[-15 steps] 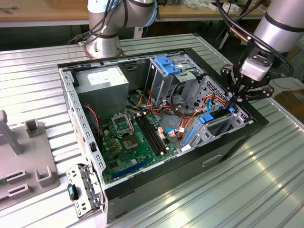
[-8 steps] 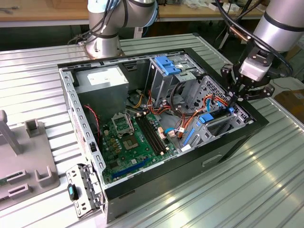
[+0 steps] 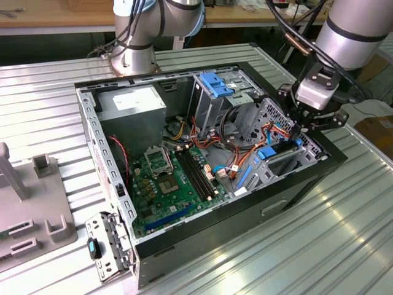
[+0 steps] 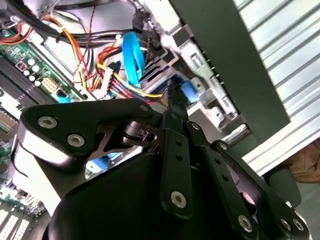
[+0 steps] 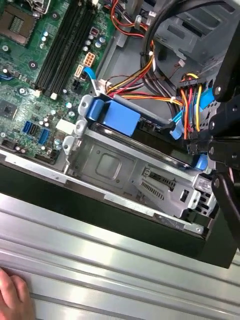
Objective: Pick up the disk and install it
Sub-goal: 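Insert the second disk wire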
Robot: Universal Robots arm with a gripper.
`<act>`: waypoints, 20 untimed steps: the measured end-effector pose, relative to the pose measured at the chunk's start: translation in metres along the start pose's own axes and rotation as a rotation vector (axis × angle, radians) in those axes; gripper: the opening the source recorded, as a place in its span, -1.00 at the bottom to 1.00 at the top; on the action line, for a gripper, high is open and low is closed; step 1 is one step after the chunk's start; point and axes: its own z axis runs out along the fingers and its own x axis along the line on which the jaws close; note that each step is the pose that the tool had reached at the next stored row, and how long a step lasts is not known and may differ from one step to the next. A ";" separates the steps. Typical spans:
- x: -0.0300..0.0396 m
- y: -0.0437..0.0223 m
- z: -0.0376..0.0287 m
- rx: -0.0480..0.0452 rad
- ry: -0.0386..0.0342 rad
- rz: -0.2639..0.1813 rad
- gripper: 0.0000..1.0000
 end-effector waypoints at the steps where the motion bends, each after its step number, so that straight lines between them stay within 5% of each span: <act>1: -0.0017 0.0034 -0.0008 0.0052 0.0030 0.000 -0.79; 2: -0.0031 0.0068 -0.0014 0.0099 -0.0017 0.002 -0.79; 4: -0.0055 0.0121 -0.0026 0.0297 -0.0441 0.013 -0.79; 5: -0.0063 0.0139 -0.0030 0.0353 -0.0562 0.016 -0.79; 6: -0.0076 0.0162 -0.0035 0.0397 -0.0643 0.019 -0.79; 8: -0.0081 0.0159 -0.0035 0.0404 -0.0653 0.021 -0.79; 10: -0.0082 0.0160 -0.0035 0.0471 -0.0802 0.028 -0.79; 11: -0.0083 0.0159 -0.0035 0.0531 -0.0938 0.033 -0.79; 14: -0.0083 0.0158 -0.0035 0.0900 -0.1769 0.053 -0.79; 15: -0.0070 0.0129 -0.0028 0.1106 -0.2249 0.064 -0.79; 16: -0.0049 0.0079 -0.0016 0.1207 -0.2488 0.069 -0.79; 17: -0.0033 0.0041 0.0000 0.1248 -0.2586 0.073 -0.79; 20: -0.0035 0.0053 0.0076 0.1250 -0.2584 0.074 -0.79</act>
